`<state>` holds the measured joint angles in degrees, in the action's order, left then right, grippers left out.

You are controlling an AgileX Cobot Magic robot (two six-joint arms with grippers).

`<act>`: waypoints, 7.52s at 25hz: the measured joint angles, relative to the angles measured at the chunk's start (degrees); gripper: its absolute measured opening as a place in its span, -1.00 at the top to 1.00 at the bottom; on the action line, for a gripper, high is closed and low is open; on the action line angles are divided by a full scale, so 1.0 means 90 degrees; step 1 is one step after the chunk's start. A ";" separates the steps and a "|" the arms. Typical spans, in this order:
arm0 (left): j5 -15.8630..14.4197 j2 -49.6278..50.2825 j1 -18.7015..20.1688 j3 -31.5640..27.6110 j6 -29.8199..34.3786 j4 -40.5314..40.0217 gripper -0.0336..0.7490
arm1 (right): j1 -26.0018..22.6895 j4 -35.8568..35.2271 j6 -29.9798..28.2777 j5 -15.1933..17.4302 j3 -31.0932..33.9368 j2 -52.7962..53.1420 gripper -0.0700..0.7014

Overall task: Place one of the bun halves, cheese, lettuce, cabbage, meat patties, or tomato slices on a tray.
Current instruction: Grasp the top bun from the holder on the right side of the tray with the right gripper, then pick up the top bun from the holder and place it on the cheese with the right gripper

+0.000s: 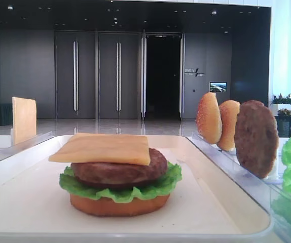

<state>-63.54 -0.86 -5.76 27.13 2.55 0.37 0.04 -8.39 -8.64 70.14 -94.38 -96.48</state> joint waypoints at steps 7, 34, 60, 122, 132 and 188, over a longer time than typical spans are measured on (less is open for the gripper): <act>0.0000 0.0000 0.0000 0.0000 0.0000 -0.0006 0.24 | 0.0000 -0.0209 0.0006 -0.0001 -0.0703 -0.0541 -0.38; 0.0000 0.0000 0.0000 0.0000 -0.0005 -0.0041 0.24 | 0.2404 0.0187 0.1839 -0.0465 -0.0737 -0.0922 -0.38; 0.0000 0.0000 0.0000 0.0000 -0.0005 -0.0041 0.24 | 0.2404 0.0140 0.1809 -0.1299 -0.0750 -0.2011 -0.38; 0.0000 0.0000 0.0000 0.0000 -0.0005 -0.0041 0.24 | 0.2389 0.0742 0.1426 -0.1491 -0.0753 -0.2627 0.21; 0.0000 0.0000 0.0000 0.0000 -0.0005 -0.0041 0.24 | 0.2389 0.0752 0.1402 -0.1370 -0.0753 -0.2477 0.21; 0.0000 0.0000 0.0000 -0.0007 -0.0005 -0.0041 0.24 | 0.5006 0.0017 0.3576 0.0027 0.3563 0.3418 0.25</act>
<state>-63.54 -0.86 -5.76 27.06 2.51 0.00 45.09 -8.24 23.54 70.38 -62.32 -65.72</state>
